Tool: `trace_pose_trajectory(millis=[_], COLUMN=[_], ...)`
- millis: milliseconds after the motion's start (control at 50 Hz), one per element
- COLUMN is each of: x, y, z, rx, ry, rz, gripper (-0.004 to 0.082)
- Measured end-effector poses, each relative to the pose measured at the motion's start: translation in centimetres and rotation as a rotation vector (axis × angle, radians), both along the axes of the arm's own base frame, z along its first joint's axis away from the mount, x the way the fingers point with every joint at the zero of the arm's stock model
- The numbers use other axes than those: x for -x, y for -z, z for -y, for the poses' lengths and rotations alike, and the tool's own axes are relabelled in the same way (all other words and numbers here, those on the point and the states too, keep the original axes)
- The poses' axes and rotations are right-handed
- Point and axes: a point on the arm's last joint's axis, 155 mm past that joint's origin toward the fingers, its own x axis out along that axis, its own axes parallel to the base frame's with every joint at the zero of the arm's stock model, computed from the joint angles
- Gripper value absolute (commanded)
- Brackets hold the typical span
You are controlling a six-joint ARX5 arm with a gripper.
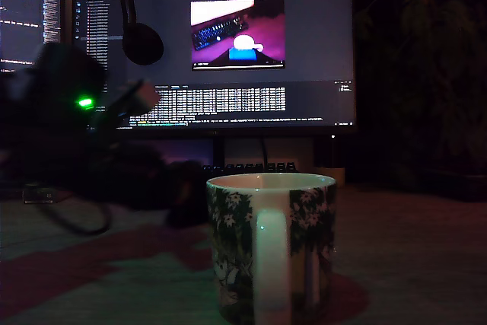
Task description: Pick up the coffee capsules from the table one by one and drop them inside the nearest coffee cup
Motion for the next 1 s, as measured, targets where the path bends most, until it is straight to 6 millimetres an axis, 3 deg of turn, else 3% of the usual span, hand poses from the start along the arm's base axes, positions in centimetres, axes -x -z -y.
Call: trace_pose_trajectory(millis=[260,440,740,1000], x=[-0.4,-2.0,-2.1,-3.6], y=[0.0,-0.8,1.6,0.6], z=[1.2,2.1,3.5,4.7], rx=[-0.018,0.006,-0.012,0.006], ry=[0.015,0.003,0.015,0.005], rz=[-0.034,-0.029,-0.092,-0.086], gripper=[0.0677,0.0677,0.0677,0.0677])
